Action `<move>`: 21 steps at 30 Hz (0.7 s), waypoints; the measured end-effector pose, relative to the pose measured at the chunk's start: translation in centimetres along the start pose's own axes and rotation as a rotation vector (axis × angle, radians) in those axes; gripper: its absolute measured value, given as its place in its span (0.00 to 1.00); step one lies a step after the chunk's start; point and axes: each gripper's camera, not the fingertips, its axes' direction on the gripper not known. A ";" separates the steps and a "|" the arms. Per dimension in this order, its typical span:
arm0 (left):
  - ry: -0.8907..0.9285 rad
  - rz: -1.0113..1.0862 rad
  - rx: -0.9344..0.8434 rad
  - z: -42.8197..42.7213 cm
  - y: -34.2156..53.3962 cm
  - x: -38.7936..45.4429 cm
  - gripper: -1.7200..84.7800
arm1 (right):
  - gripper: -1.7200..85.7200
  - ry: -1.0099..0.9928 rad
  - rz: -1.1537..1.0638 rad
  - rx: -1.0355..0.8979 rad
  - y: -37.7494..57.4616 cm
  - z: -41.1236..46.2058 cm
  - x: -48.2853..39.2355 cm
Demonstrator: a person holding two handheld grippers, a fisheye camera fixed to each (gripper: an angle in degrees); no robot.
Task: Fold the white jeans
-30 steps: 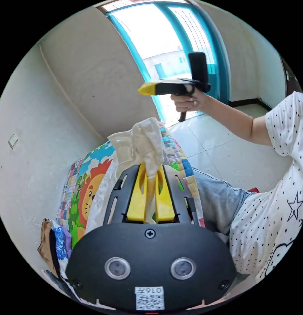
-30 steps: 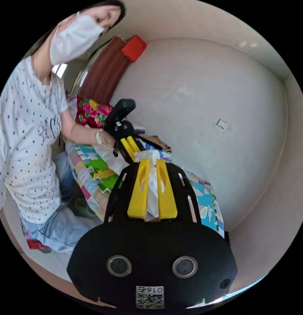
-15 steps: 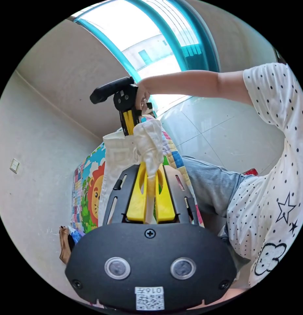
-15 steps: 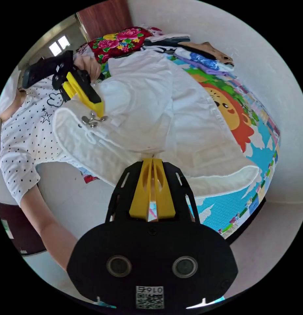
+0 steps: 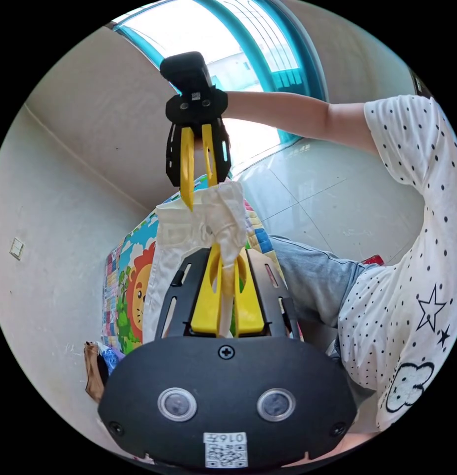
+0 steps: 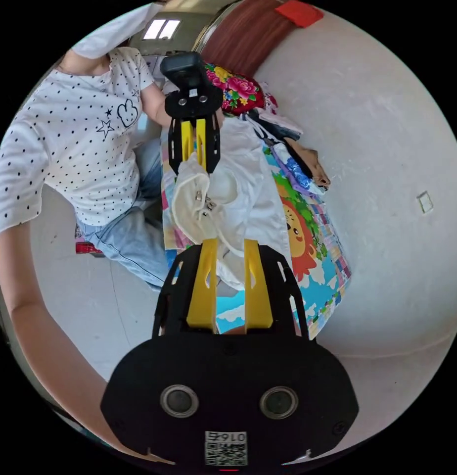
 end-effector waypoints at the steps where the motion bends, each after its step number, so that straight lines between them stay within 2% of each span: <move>1: -0.002 -0.003 0.001 0.0 0.1 0.0 0.02 | 0.10 -0.034 -0.030 0.014 -0.9 0.5 -0.3; 3: -0.002 -0.008 0.000 0.2 0.4 -0.2 0.03 | 0.09 -0.060 -0.056 0.059 -2.0 1.3 -0.9; 7: -0.018 -0.037 0.003 1.0 1.2 -1.0 0.06 | 0.04 -0.043 -0.111 -0.002 -3.3 3.0 -2.9; 10: -0.063 -0.083 0.000 1.9 1.8 -2.0 0.06 | 0.04 0.065 -0.065 0.041 -2.1 1.0 -4.5; 14: 0.069 -0.065 -0.008 3.2 1.8 -3.3 0.03 | 0.04 -0.020 -0.041 0.041 -0.1 1.3 -7.3; 17: 0.045 -0.009 -0.031 4.2 1.8 -3.5 0.02 | 0.06 0.029 0.049 0.025 2.3 1.8 -7.9; 21: 0.053 0.018 -0.041 5.3 2.5 -4.3 0.02 | 0.13 -0.067 0.133 0.258 8.1 -0.3 -7.8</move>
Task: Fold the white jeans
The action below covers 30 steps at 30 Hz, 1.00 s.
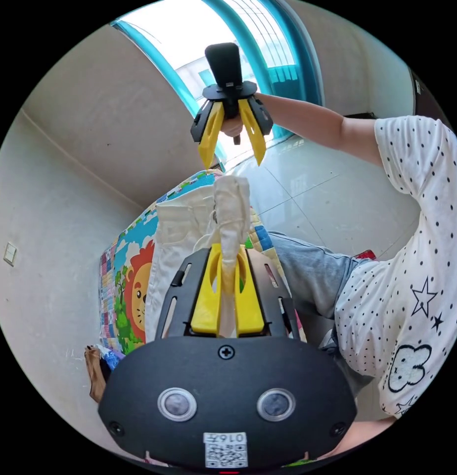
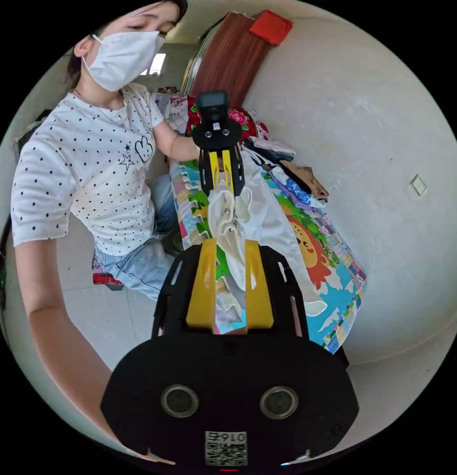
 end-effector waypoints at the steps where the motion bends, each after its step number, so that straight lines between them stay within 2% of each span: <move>1: 0.003 -0.001 0.001 0.3 0.1 -0.2 0.02 | 0.15 -0.045 0.010 0.075 1.6 -0.8 0.1; 3: 0.019 -0.008 0.007 1.4 0.7 -0.7 0.02 | 0.17 -0.038 0.022 0.116 3.1 -0.8 0.1; 9: 0.056 0.002 0.011 4.6 1.9 -2.1 0.04 | 0.19 -0.010 -0.080 -0.076 5.4 6.3 -1.8; 11: 0.047 -0.014 0.001 5.6 2.3 -2.8 0.06 | 0.14 0.089 -0.074 -0.020 6.5 8.1 -1.8; 15: -0.033 -0.154 0.015 6.6 5.7 -5.5 0.12 | 0.11 0.078 0.038 0.028 10.0 8.5 0.0; 18: -0.094 -0.233 0.107 5.8 11.1 -7.0 0.11 | 0.11 0.068 0.288 0.107 14.5 7.8 3.1; 20: -0.152 -0.332 0.091 6.0 14.3 -8.5 0.11 | 0.11 0.081 0.566 0.159 18.8 7.9 6.3; 21: -0.176 -0.406 0.085 6.2 16.4 -9.6 0.10 | 0.11 0.072 0.633 0.168 20.0 7.9 7.1; 25: -0.132 -0.561 0.143 7.4 22.1 -11.8 0.09 | 0.11 -0.195 1.283 0.252 32.5 10.1 15.3; 28: -0.107 -0.652 0.161 9.7 26.0 -12.3 0.08 | 0.10 -0.191 1.470 0.126 41.5 14.1 19.8; 30: -0.051 -0.693 0.109 12.5 28.5 -11.9 0.10 | 0.10 -0.251 1.604 0.069 46.7 17.5 21.3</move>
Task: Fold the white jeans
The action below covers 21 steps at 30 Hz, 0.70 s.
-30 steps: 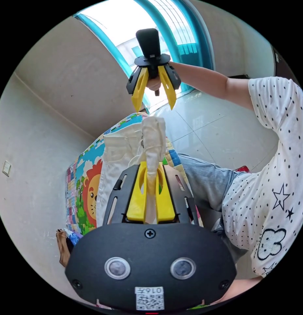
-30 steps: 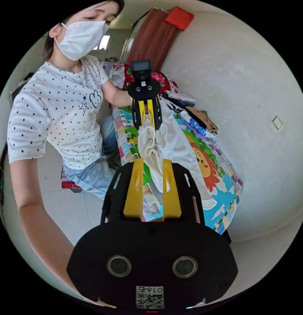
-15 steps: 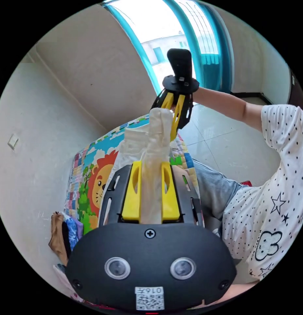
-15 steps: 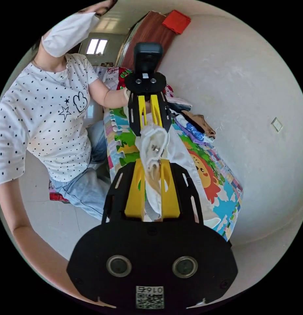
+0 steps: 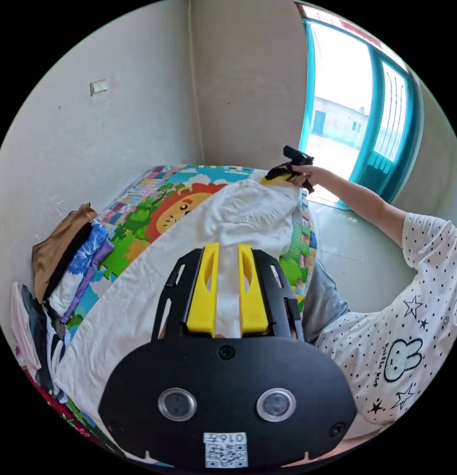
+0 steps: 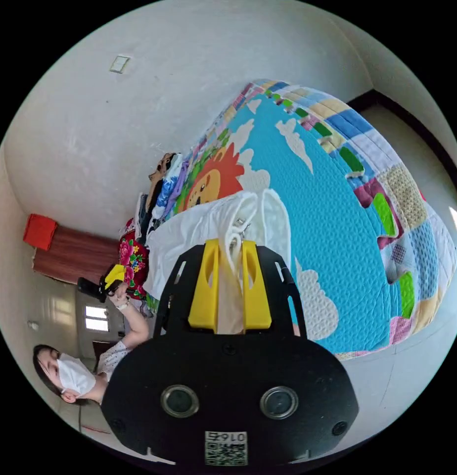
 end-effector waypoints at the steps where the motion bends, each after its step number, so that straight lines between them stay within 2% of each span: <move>1: 0.015 -0.003 -0.023 0.7 0.7 -0.1 0.10 | 0.10 -0.102 0.026 0.013 -0.3 0.5 2.5; 3: 0.084 0.031 -0.094 3.3 3.5 0.8 0.12 | 0.10 -0.144 0.009 0.031 -0.2 0.3 4.1; 9: 0.099 0.073 -0.113 7.8 6.6 3.0 0.13 | 0.10 -0.156 -0.177 0.168 1.9 -3.2 1.9; 11: 0.107 0.063 -0.128 9.3 6.9 3.2 0.13 | 0.10 0.071 -0.091 0.069 1.3 -1.3 2.8; 12: 0.110 0.051 -0.136 10.2 7.2 3.1 0.13 | 0.10 0.118 -0.077 0.032 1.1 -0.5 3.2; 15: 0.098 0.023 -0.131 11.2 8.6 3.1 0.13 | 0.10 0.015 -0.093 0.114 2.1 -1.9 3.1; 18: 0.052 -0.037 -0.129 11.0 10.8 2.9 0.14 | 0.10 0.149 -0.174 0.226 4.3 -4.2 0.2; 21: -0.047 -0.110 -0.131 10.1 13.8 2.7 0.14 | 0.13 0.287 -0.378 0.333 9.0 -6.7 -5.6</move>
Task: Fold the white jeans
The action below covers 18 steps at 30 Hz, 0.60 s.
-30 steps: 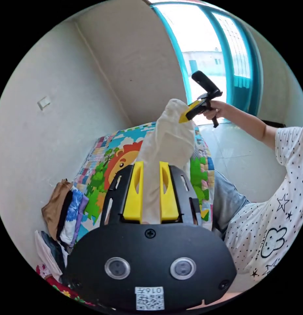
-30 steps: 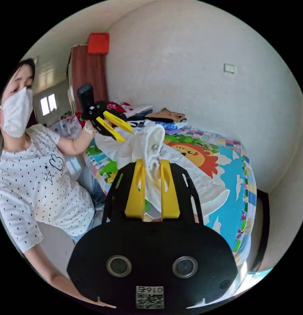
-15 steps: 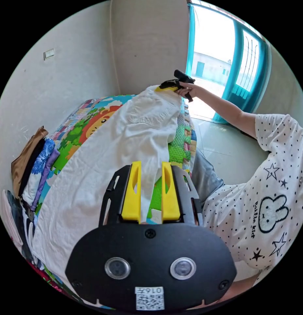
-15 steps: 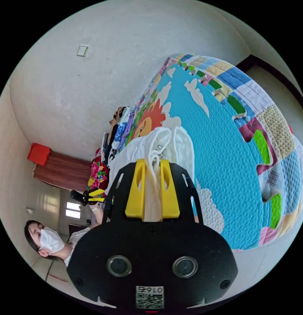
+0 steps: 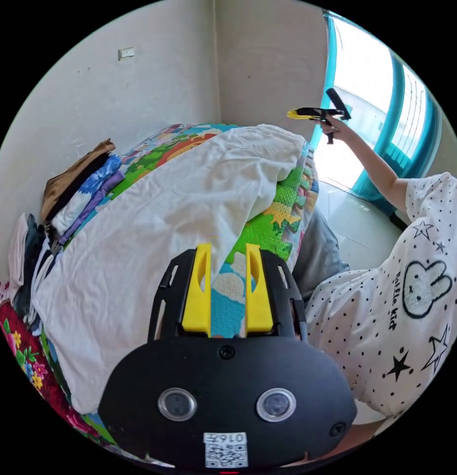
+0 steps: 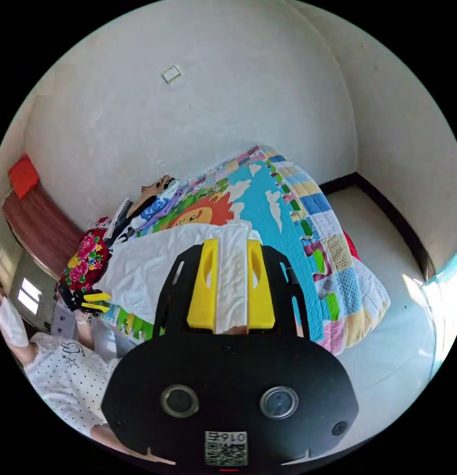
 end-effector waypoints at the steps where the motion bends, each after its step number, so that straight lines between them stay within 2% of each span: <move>1: -0.020 -0.016 -0.001 0.0 0.6 -0.1 0.14 | 0.15 0.006 -0.108 0.032 1.0 -1.7 -3.2; 2: -0.051 -0.046 -0.008 0.2 1.4 -0.3 0.14 | 0.17 -0.001 -0.219 0.040 2.3 -2.7 -6.7; 6: -0.106 -0.143 -0.025 2.5 2.2 -0.9 0.14 | 0.23 0.049 -0.403 0.000 6.8 -2.4 -15.1; 8: -0.115 -0.170 -0.035 3.8 1.8 -1.3 0.13 | 0.23 0.138 -0.401 -0.092 8.1 -0.1 -17.6; 10: -0.129 -0.185 -0.052 5.1 1.1 -1.7 0.12 | 0.23 0.144 -0.388 -0.205 8.3 2.1 -18.4; 13: -0.143 -0.222 -0.051 6.5 0.2 -2.6 0.11 | 0.19 0.308 -0.396 -0.184 8.1 3.9 -20.4; 18: -0.038 -0.315 0.005 8.1 -1.6 -6.9 0.10 | 0.17 0.352 -0.387 -0.197 2.7 6.6 -22.9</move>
